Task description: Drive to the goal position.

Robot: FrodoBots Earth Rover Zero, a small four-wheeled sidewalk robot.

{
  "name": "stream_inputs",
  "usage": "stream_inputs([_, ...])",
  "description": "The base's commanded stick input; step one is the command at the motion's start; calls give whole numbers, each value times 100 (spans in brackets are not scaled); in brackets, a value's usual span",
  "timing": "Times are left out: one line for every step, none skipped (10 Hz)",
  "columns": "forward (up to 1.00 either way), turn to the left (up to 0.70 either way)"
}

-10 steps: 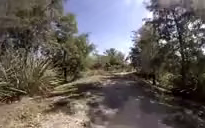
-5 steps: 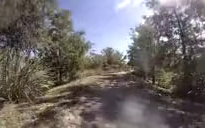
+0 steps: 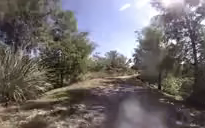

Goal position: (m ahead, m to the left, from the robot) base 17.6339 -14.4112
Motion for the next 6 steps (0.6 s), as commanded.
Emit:
stream_inputs([70, 0])
stream_inputs([70, 0])
stream_inputs([70, 0])
stream_inputs([70, 0])
stream_inputs([70, 0])
stream_inputs([70, 0])
